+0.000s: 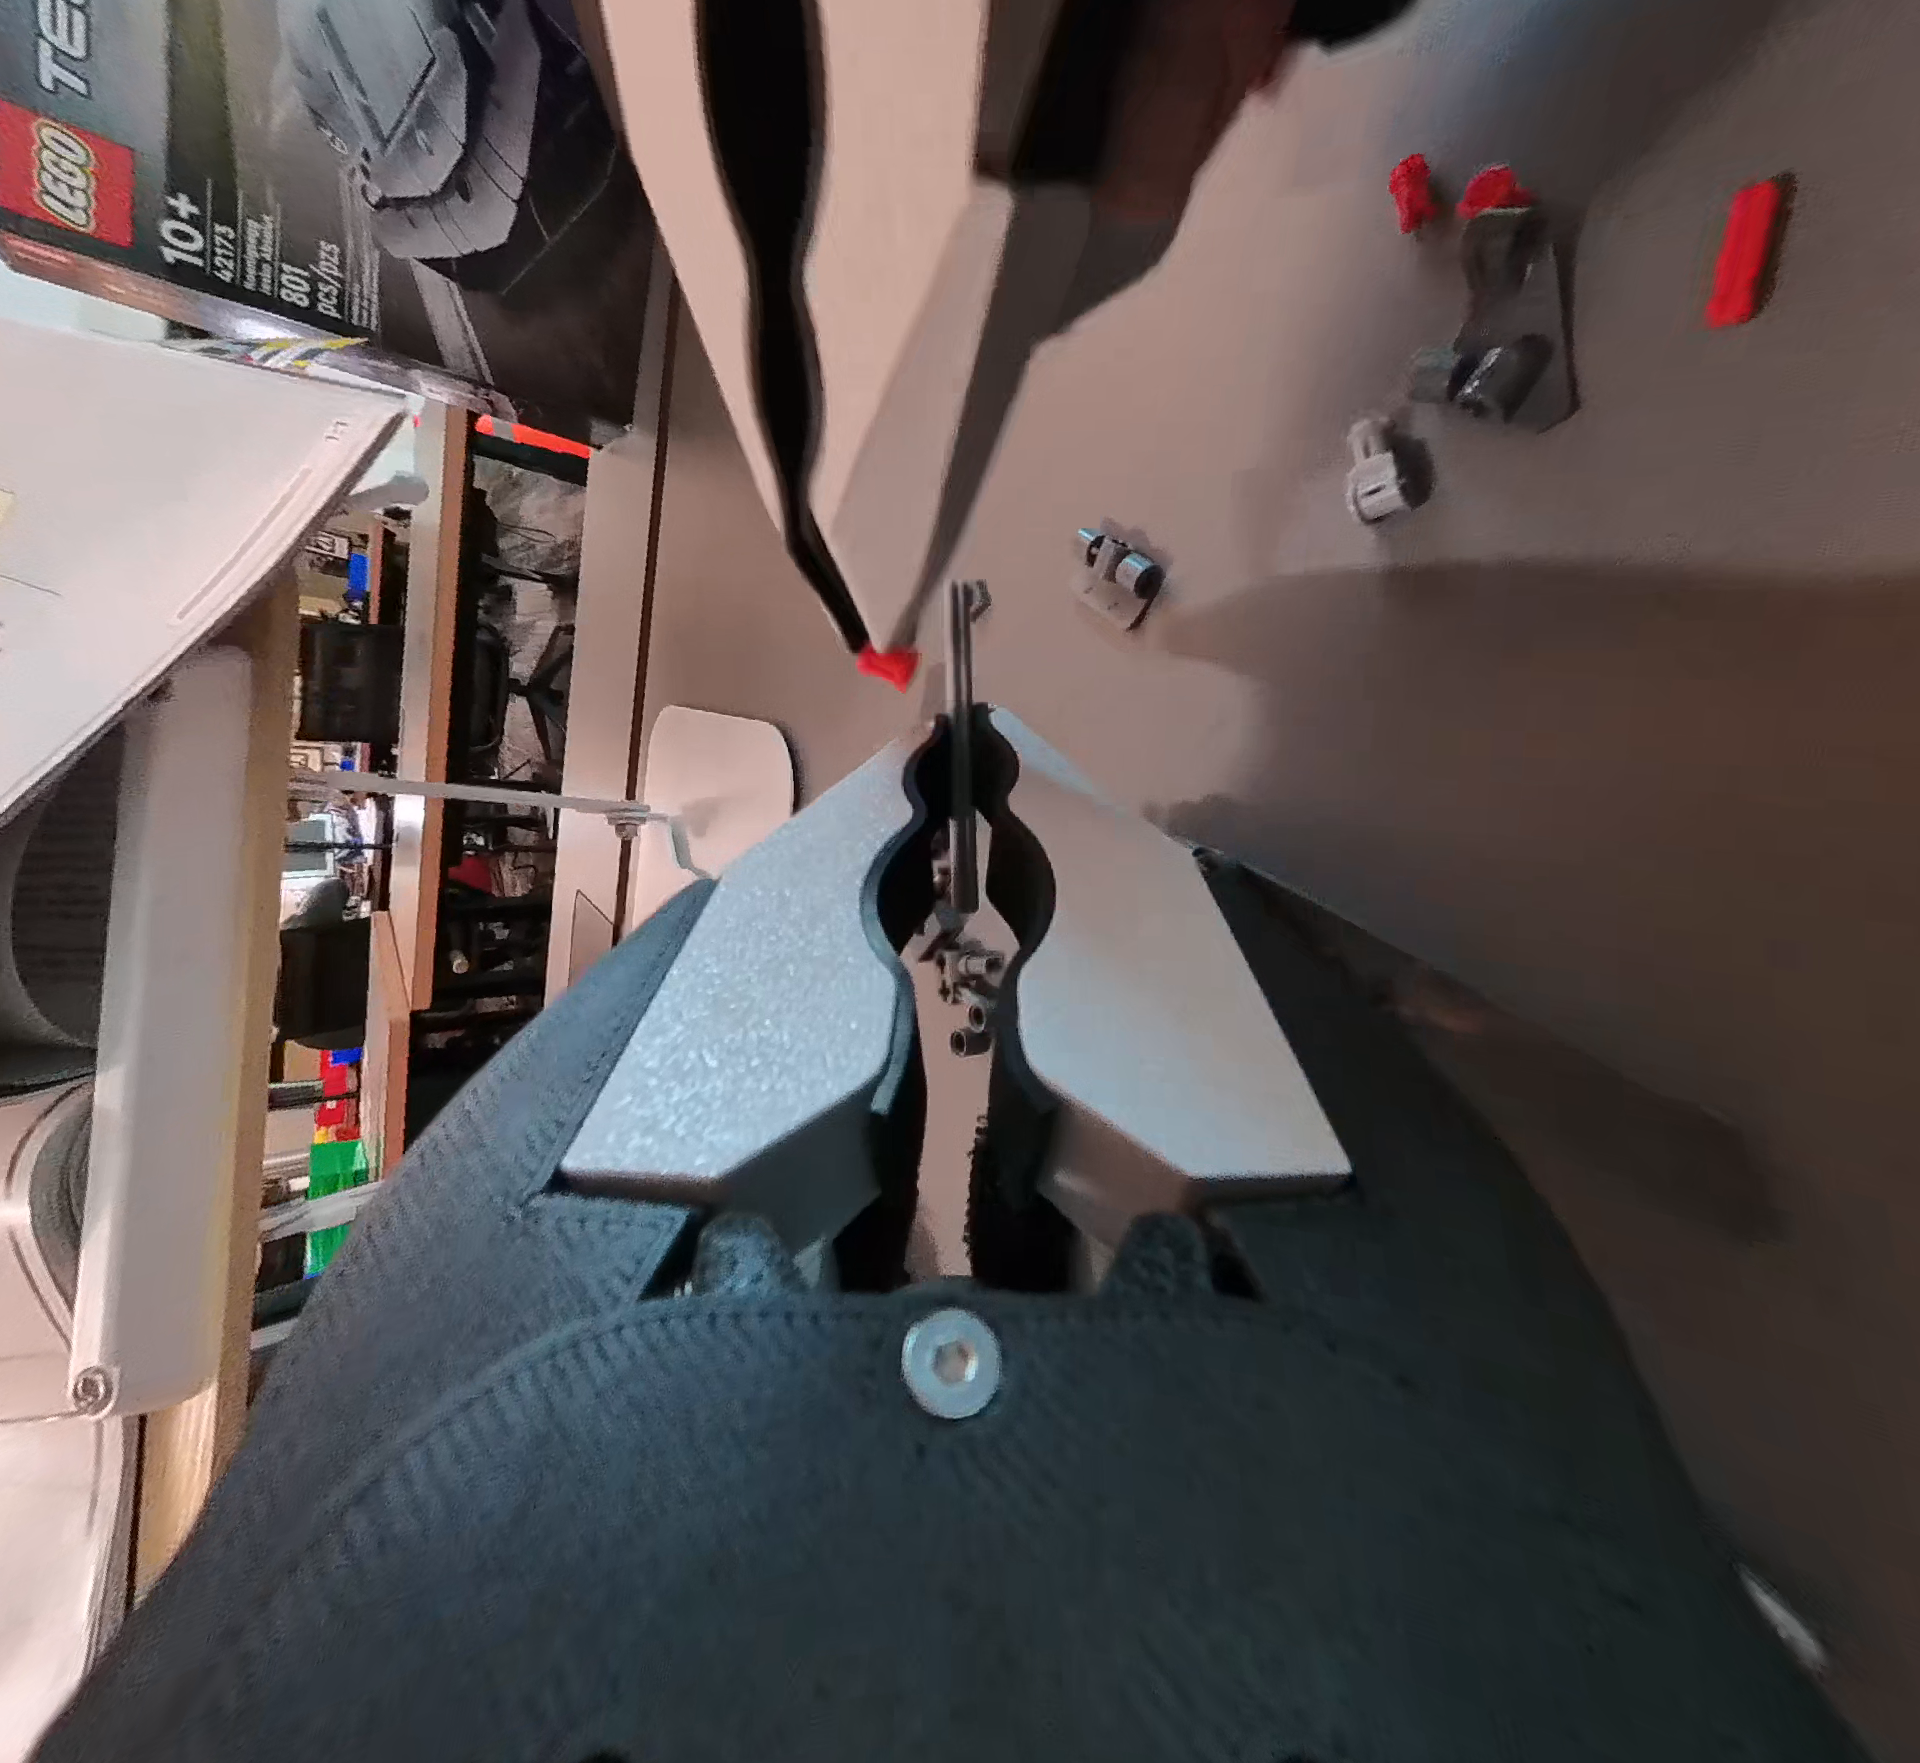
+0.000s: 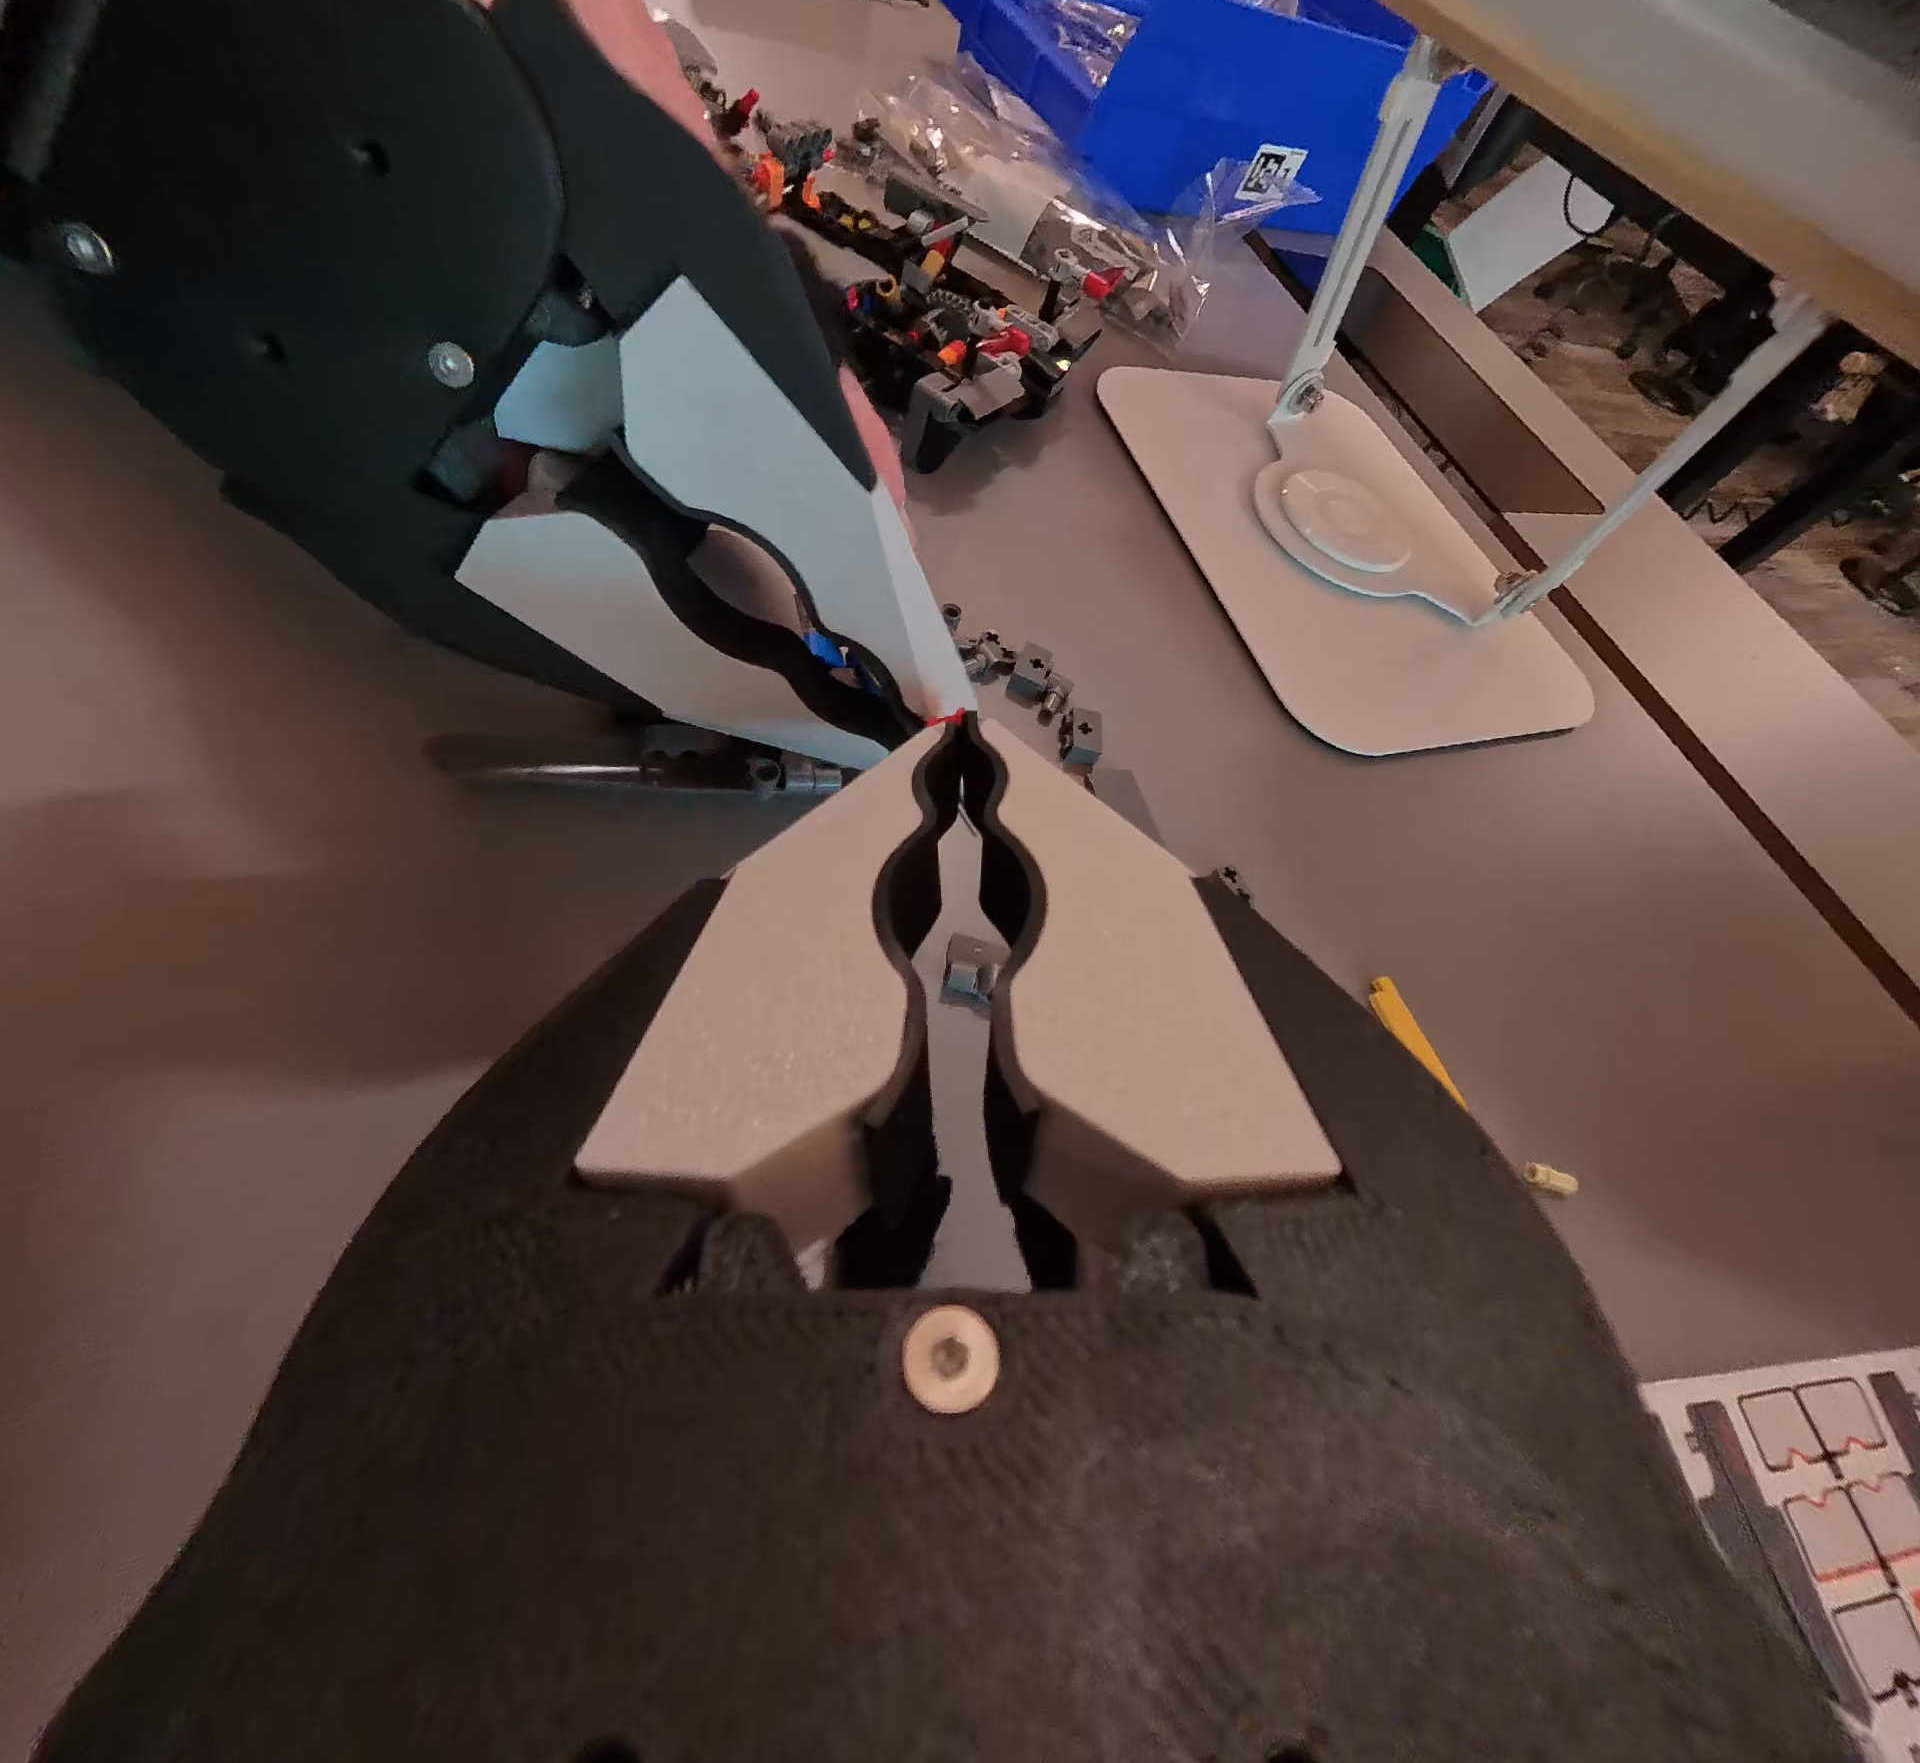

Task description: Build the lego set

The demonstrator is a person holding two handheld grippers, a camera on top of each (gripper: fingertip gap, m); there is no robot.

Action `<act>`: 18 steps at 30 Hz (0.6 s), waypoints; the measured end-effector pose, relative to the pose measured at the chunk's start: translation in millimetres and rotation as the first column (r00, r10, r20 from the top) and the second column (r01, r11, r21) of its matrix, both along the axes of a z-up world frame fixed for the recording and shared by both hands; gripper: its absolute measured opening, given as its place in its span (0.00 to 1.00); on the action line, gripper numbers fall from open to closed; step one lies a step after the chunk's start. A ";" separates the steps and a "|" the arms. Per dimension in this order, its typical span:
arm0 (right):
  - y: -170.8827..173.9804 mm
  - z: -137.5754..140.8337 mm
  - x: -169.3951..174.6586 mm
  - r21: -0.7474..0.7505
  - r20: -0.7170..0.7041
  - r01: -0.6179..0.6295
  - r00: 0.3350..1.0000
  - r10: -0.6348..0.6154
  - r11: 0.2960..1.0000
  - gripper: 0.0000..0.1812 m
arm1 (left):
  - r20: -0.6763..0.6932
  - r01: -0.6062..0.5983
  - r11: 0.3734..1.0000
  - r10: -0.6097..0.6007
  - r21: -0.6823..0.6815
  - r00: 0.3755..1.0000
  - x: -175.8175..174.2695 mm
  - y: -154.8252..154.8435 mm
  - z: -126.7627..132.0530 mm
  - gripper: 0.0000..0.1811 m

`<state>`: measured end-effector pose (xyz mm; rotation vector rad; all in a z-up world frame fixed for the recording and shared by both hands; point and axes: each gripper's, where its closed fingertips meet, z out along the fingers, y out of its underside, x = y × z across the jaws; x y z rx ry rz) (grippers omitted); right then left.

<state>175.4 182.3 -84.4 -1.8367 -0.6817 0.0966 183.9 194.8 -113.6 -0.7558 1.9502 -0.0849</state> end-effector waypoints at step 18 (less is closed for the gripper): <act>-6.5 10.9 22.2 -0.026 -0.168 -0.044 0.985 0.039 0.999 0.00 | 0.062 0.028 0.986 -0.018 -0.163 0.998 0.6 -2.8 13.4 0.00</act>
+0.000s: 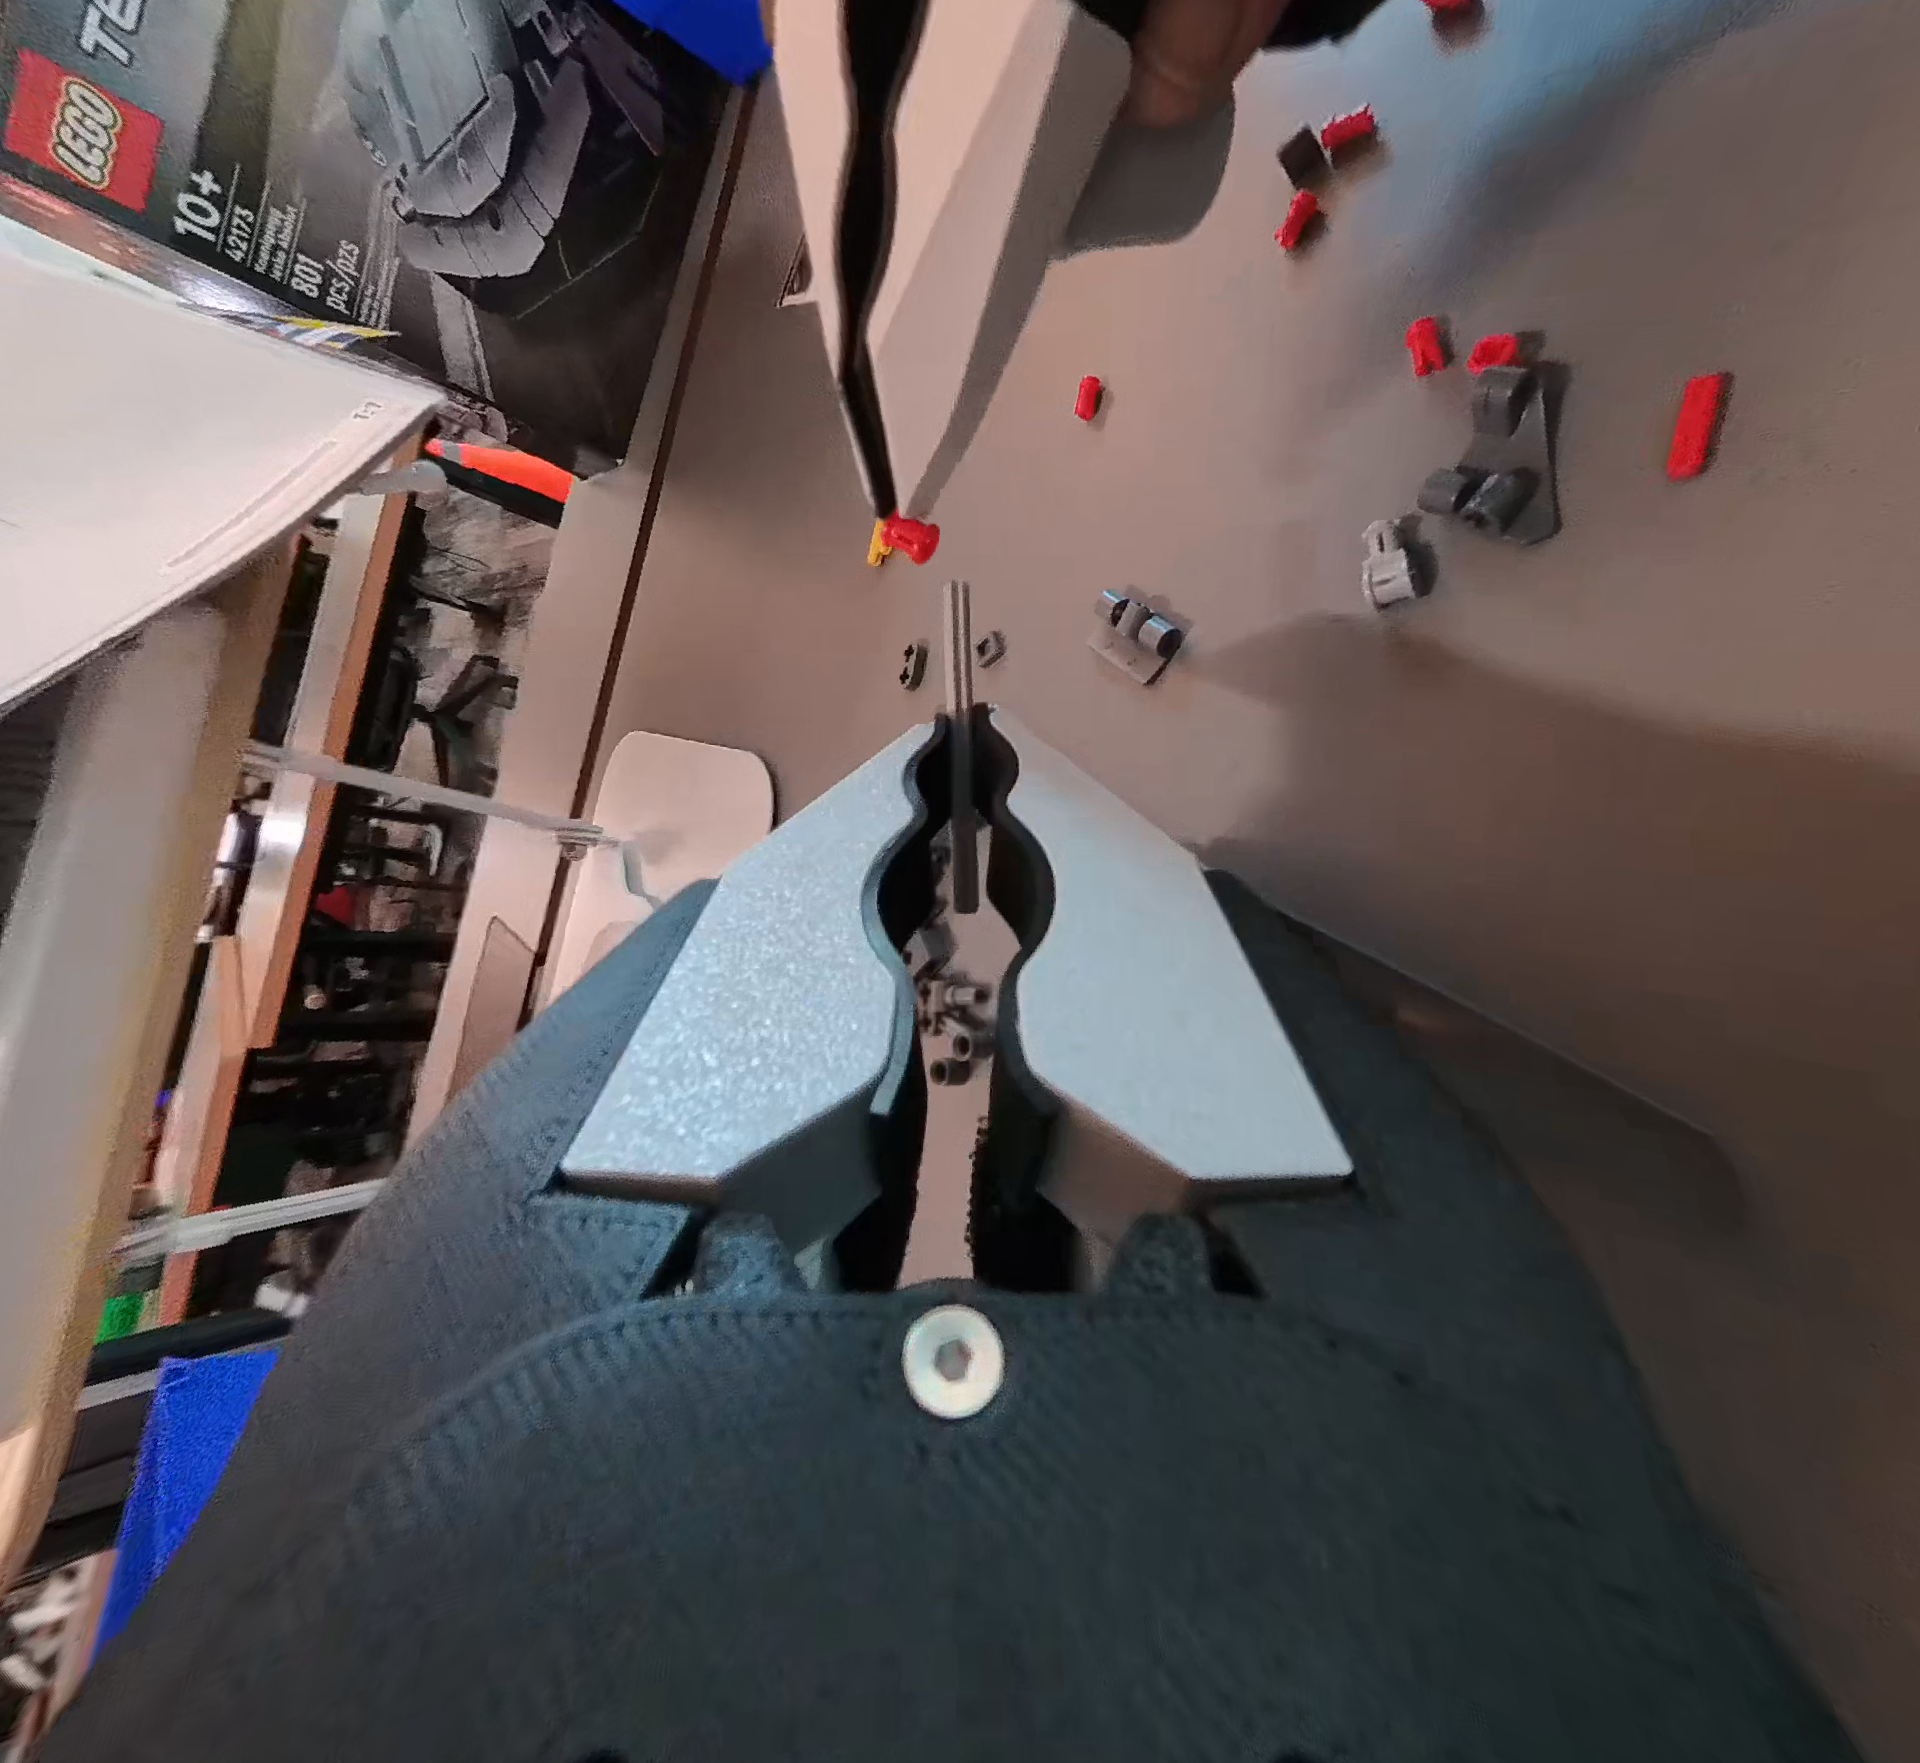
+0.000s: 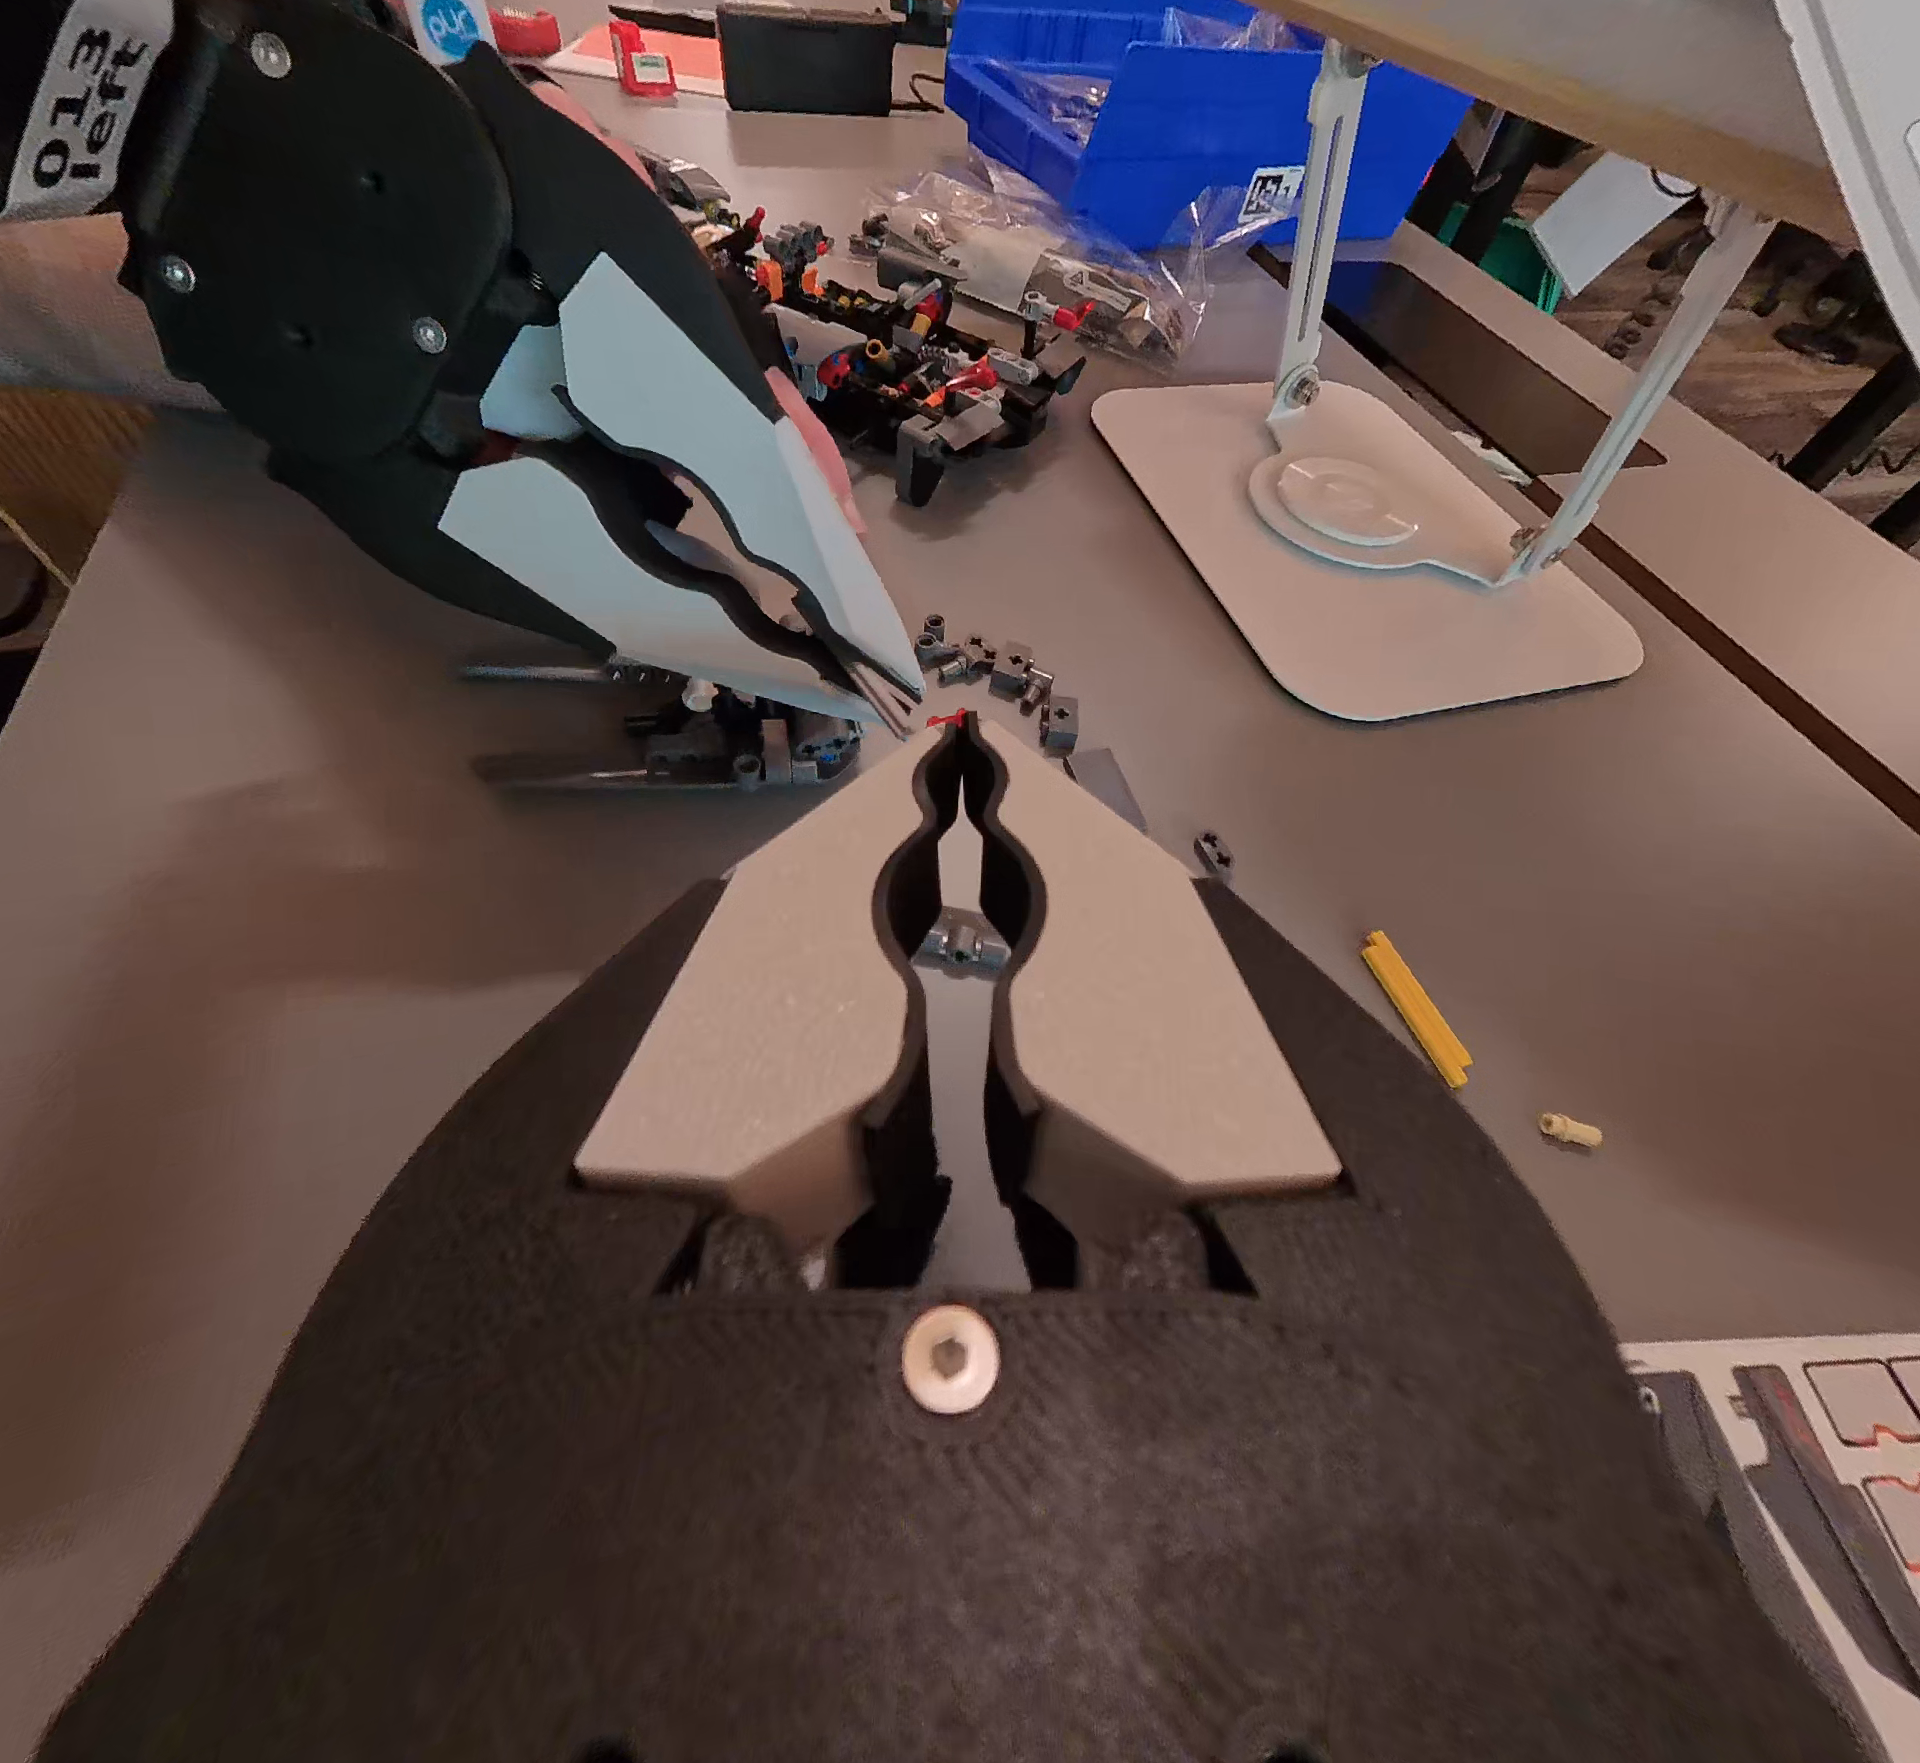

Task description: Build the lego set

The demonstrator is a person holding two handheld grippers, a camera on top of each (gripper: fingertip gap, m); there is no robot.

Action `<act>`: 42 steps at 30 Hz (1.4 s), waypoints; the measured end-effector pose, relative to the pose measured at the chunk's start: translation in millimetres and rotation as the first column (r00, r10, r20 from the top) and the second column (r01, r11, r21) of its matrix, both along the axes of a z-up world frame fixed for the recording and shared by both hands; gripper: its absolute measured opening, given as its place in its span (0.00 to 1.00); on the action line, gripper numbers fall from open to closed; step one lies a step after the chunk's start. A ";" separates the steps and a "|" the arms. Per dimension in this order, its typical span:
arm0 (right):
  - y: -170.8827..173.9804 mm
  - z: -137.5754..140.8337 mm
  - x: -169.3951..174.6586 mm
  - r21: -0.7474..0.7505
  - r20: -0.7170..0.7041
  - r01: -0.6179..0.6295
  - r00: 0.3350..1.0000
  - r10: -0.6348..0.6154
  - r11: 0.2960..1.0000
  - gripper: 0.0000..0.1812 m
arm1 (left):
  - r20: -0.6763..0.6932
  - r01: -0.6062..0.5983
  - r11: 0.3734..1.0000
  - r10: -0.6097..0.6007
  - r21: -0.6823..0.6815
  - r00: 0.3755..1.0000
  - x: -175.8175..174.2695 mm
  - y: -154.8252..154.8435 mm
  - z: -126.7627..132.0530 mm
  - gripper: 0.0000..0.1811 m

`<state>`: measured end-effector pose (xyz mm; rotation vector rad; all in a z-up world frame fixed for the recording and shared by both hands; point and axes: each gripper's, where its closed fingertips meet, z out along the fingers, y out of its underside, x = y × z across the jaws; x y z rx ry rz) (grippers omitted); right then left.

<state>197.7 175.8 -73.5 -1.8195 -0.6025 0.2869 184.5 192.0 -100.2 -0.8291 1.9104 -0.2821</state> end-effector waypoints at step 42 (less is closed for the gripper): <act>5.4 21.9 -2.9 0.155 -0.080 0.100 0.993 -0.089 0.983 0.00 | 0.089 0.029 0.864 0.019 -0.503 0.996 5.3 -3.7 18.3 0.00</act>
